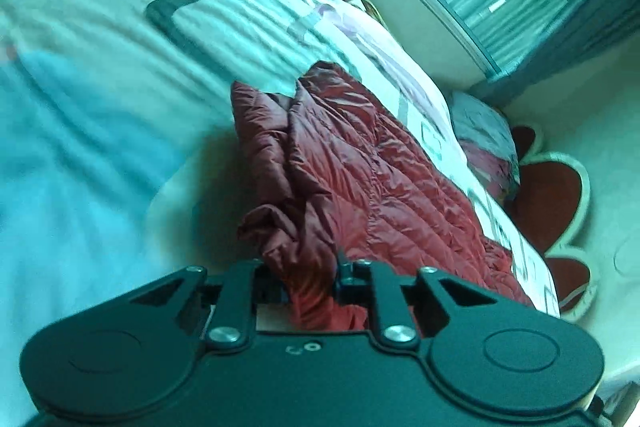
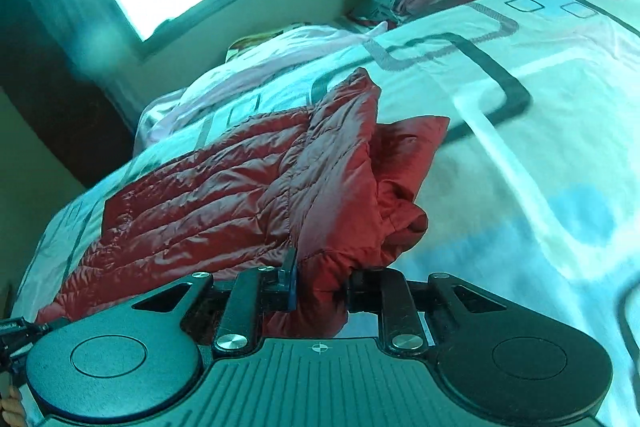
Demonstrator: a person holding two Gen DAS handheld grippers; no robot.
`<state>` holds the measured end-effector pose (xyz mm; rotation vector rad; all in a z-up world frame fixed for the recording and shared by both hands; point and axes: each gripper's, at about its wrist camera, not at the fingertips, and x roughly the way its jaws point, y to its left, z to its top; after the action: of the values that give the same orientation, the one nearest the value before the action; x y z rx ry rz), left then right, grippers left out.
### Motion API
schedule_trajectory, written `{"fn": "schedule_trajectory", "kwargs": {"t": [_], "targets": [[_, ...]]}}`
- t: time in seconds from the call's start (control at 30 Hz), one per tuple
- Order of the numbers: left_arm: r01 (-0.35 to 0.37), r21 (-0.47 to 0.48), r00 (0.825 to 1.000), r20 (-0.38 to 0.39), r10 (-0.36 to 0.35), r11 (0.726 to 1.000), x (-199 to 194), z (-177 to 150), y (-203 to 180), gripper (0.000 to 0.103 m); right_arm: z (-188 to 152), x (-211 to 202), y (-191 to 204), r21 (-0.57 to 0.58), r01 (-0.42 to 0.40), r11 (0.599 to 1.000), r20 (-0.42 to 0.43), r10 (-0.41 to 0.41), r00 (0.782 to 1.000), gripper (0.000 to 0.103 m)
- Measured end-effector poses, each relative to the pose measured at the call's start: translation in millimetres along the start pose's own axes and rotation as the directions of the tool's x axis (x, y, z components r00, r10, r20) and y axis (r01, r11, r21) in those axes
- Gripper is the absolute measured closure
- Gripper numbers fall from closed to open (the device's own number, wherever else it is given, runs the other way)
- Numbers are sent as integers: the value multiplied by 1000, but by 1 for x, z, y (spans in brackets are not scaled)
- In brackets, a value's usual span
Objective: Fold large clothes
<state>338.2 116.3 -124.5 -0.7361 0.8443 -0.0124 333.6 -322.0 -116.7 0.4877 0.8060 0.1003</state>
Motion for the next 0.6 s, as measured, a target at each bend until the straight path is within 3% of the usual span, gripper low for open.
{"fn": "schedule_trajectory", "kwargs": {"t": [0.33, 0.6], "targets": [[10, 37, 995, -99, -6, 999, -75, -82, 42, 85, -97, -86, -13, -26, 34, 999, -74, -36, 997, 83], [6, 99, 993, -122, 6, 995, -110, -117, 57, 85, -144, -129, -22, -19, 40, 999, -107, -42, 993, 83]]}}
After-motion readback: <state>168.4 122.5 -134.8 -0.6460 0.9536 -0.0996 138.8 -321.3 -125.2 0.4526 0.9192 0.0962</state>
